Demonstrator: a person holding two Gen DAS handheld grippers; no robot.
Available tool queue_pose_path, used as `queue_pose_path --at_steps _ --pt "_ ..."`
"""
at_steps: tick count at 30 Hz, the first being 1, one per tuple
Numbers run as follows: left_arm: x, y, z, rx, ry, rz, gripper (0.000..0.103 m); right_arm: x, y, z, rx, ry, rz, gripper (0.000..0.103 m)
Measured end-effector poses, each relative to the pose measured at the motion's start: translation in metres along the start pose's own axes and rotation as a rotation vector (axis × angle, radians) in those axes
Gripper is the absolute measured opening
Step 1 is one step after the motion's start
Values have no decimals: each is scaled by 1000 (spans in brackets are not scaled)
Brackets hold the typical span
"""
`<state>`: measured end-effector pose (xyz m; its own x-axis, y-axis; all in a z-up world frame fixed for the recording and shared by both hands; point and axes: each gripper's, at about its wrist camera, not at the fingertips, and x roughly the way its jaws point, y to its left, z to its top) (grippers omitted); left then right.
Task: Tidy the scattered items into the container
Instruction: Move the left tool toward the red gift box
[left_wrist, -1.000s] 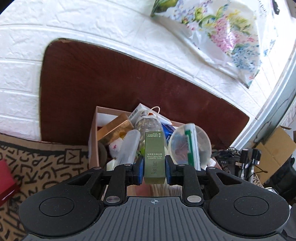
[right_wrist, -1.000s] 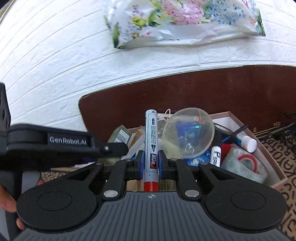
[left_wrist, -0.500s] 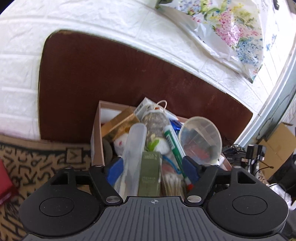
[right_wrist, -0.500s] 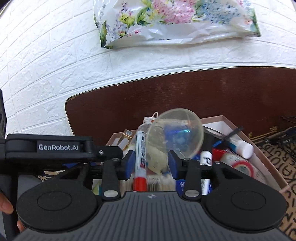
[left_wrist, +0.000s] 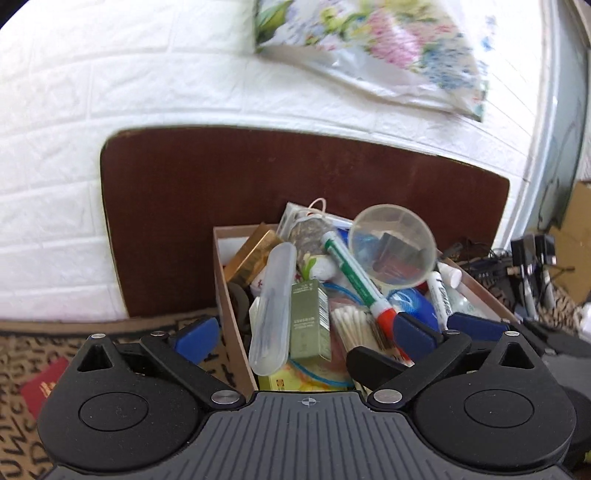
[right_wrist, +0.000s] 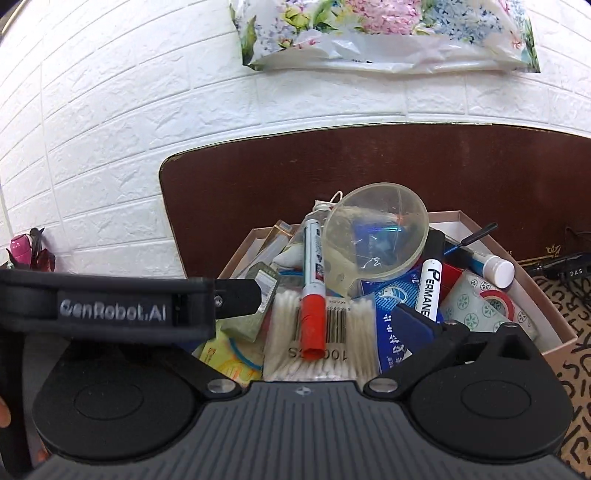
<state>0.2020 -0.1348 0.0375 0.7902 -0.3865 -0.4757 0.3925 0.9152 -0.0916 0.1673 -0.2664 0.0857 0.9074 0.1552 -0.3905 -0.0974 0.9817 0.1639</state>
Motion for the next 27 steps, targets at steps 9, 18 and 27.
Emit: queue_pose_path --at_steps 9,18,27 --pt "-39 -4 -9 -14 13 13 103 -40 19 -8 -8 -16 -8 103" --pt "-82 5 -32 -39 31 31 103 -74 51 -22 -14 2 15 103" --pt "-125 38 -68 -120 52 80 103 -92 96 -42 -84 57 59 103"
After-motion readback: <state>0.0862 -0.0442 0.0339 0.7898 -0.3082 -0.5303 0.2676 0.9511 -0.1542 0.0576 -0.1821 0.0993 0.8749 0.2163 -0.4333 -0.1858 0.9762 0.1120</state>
